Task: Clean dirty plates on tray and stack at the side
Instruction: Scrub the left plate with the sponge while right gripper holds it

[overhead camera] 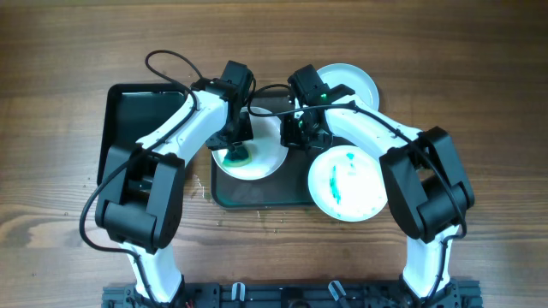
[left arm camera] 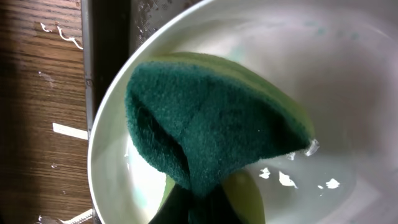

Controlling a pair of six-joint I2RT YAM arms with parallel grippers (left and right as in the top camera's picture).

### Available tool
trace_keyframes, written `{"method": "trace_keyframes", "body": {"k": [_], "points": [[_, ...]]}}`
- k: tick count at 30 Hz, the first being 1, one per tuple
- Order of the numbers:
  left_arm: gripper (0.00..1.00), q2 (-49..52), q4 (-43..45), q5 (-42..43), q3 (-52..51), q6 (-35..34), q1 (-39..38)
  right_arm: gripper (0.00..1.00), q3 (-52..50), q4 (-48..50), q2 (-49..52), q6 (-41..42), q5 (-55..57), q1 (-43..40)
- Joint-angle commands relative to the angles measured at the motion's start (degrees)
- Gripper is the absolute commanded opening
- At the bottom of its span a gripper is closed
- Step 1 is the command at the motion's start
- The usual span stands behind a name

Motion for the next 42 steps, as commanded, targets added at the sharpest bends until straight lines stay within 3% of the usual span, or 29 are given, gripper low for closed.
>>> {"method": "trace_keyframes", "body": {"k": [1,3,7,11,15,18,23,29,32,33,36,37,39,42], "points": [[0.04,0.55,-0.68,18.53,0.44,7.28,-1.36,0.04,0.48,-0.11,1.49,-0.13,-0.55,-0.02],[0.04,0.55,2.01,28.0,0.46,9.92,-2.6,0.04,0.48,-0.13,1.49,-0.13,-0.61,-0.02],[0.04,0.55,8.96,26.69,0.44,8.7,-3.63,0.04,0.48,-0.28,1.49,-0.13,-0.72,-0.02],[0.04,0.55,12.17,8.83,0.42,3.69,-3.58,0.04,0.48,-0.37,1.49,-0.13,-0.72,-0.02],[0.04,0.55,9.51,-11.56,0.42,-1.36,-3.58,0.04,0.48,-0.5,1.49,-0.11,-0.72,-0.02],[0.04,0.55,4.9,-16.68,0.42,-4.04,-3.58,0.05,0.48,-0.48,1.49,-0.11,-0.72,-0.02],[0.04,0.55,-1.03,-0.83,0.35,-2.58,-3.56,0.04,0.46,0.39,1.88,-2.27,-4.83,-1.97],[0.04,0.55,0.24,24.55,0.35,6.95,-3.69,0.04,0.48,0.81,3.67,-5.01,-9.94,-3.52],[0.04,0.55,4.46,27.26,0.35,8.28,-3.67,0.04,0.48,0.79,3.67,-4.94,-9.94,-3.5],[0.04,0.55,6.78,25.11,0.35,7.19,-3.56,0.04,0.48,0.76,3.67,-4.96,-9.94,-3.5],[0.04,0.55,11.15,6.93,0.35,0.52,-3.58,0.04,0.48,0.7,3.67,-4.96,-9.92,-3.5],[0.04,0.55,11.3,-3.3,0.35,-2.51,-3.58,0.04,0.48,0.57,3.67,-4.98,-9.9,-3.5],[0.04,0.55,7.91,-13.99,0.35,-7.21,-3.58,0.04,0.48,0.42,3.67,-4.92,-9.49,-3.5],[0.04,0.55,1.22,-14.99,0.35,-9.79,-3.65,0.04,0.48,0.44,3.67,-4.9,-9.49,-3.5]]}}
